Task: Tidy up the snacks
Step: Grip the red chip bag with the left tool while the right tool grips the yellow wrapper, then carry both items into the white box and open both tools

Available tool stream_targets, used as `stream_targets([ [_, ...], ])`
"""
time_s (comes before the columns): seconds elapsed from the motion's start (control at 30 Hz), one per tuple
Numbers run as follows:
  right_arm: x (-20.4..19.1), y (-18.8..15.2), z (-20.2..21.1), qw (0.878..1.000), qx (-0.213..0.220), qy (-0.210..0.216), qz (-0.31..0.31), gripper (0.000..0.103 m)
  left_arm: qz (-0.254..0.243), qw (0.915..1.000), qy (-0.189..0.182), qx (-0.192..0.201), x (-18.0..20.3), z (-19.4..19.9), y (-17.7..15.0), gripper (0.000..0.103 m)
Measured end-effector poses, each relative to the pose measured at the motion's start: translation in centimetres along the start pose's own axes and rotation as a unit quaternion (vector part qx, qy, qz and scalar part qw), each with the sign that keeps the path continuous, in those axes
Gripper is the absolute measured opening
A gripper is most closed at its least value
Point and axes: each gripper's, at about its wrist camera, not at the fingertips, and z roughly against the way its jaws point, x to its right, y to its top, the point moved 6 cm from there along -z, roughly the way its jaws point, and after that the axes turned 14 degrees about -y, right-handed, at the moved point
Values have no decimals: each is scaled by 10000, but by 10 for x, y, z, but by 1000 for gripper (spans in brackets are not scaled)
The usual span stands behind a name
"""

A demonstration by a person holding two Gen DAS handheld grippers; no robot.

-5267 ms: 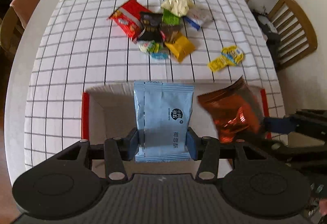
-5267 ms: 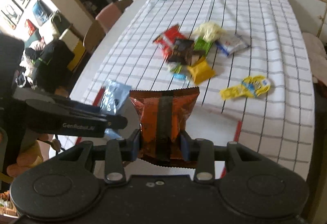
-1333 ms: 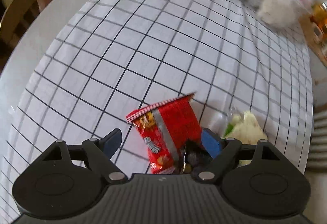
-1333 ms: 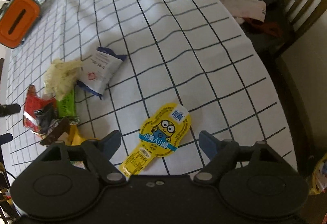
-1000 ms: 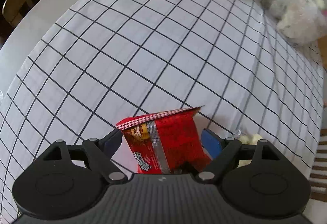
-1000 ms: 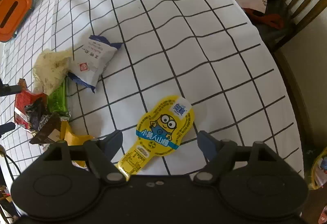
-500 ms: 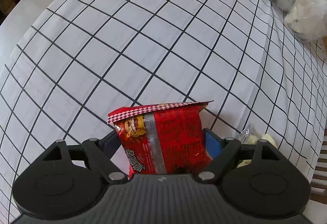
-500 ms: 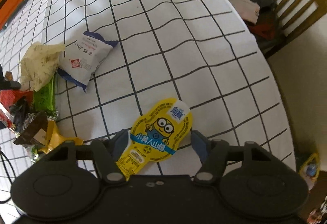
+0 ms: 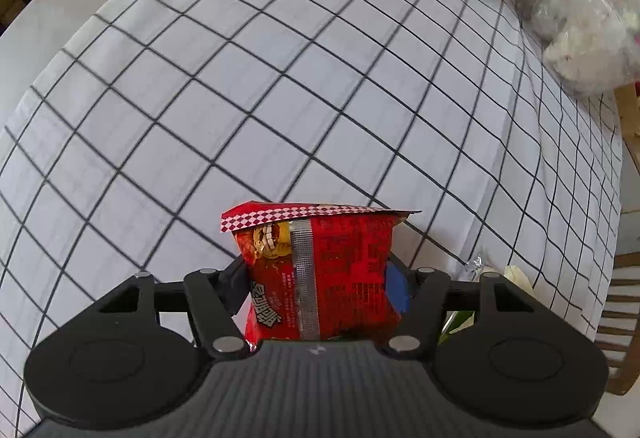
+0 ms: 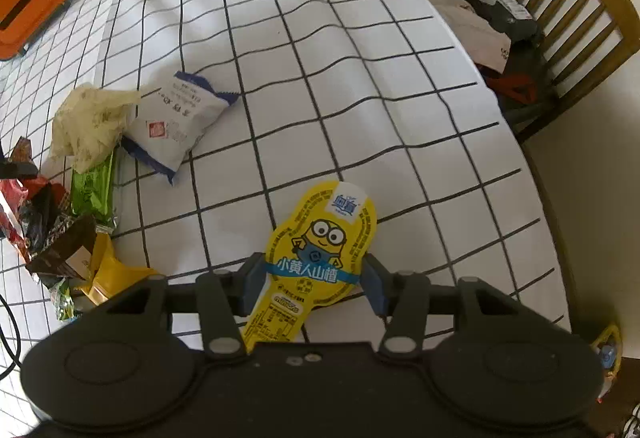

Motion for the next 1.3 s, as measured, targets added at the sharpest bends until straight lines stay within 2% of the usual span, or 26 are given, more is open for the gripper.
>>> stream_targets([
  [0.23,10,8,16,9996,231,129,-107,51,12,9991,-236,356,-1,32,5,65],
  [0.43,14,15,45,9975,585,401,-57,51,-311,9961,-427,702,16,78,8,65],
  [0.67,15,14,87,9917,1013,765,218,51,-654,9926,-601,824,30,124,-8,65],
  [0.9,17,-5,128,9822,1293,1204,636,51,-1114,9894,-574,729,37,160,-40,65],
  [1.03,18,-22,145,9763,1384,1407,888,51,-1420,9878,-401,492,37,176,-69,65],
  [1.3,23,-57,171,9628,1517,1724,1423,51,-2015,9788,-355,-29,30,195,-137,65],
])
